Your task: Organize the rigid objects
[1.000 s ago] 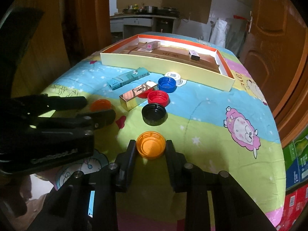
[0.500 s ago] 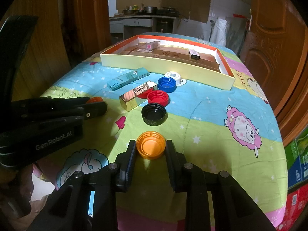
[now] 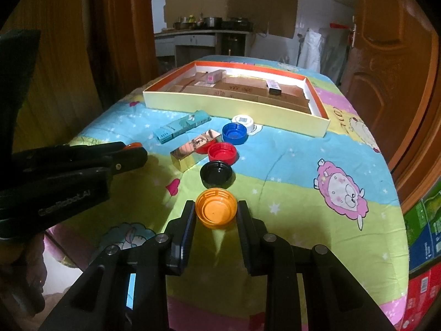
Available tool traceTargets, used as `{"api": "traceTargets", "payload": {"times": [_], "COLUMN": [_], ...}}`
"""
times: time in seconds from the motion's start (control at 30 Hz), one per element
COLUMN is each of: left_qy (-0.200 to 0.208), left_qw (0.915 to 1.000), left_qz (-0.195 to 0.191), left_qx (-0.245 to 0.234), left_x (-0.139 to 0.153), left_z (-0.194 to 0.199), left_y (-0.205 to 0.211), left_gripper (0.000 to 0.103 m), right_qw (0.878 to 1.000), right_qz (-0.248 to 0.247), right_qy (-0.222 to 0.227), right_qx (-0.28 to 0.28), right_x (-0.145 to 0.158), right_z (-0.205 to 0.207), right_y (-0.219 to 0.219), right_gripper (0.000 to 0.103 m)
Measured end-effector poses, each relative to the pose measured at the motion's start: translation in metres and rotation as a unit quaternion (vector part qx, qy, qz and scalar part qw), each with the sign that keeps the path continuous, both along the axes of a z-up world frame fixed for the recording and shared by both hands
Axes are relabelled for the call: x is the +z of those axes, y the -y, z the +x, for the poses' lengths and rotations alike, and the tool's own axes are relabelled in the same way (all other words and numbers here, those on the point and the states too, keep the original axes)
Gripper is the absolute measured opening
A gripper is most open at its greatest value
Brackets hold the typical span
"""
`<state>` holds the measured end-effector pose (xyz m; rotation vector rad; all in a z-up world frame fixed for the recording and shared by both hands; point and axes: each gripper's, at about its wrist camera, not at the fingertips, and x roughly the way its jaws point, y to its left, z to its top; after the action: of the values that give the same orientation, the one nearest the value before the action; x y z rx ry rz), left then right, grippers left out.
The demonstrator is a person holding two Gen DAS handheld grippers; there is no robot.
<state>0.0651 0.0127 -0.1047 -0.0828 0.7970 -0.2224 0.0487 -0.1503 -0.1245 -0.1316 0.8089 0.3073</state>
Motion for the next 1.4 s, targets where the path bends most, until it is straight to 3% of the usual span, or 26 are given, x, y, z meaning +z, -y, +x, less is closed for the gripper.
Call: {"api": "traceTargets", "payload": {"times": [0.53, 1.4], "left_qy": [0.012, 0.016], "left_qw": [0.9998, 0.9997], "left_qz": [-0.014, -0.013], "left_qx": [-0.009, -0.01], "left_x": [0.011, 0.024], "left_z": [0.006, 0.057], "left_y": [0.003, 0.014], "left_gripper": [0.03, 0.03], "right_qw": [0.999, 0.998], "right_qz": [0.026, 0.047], "right_qy": [0.013, 0.015], "right_qx": [-0.015, -0.026], "right_x": [0.019, 0.027], "right_z": [0.007, 0.065], "right_y": [0.015, 0.026], "right_gripper": [0.03, 0.03]}}
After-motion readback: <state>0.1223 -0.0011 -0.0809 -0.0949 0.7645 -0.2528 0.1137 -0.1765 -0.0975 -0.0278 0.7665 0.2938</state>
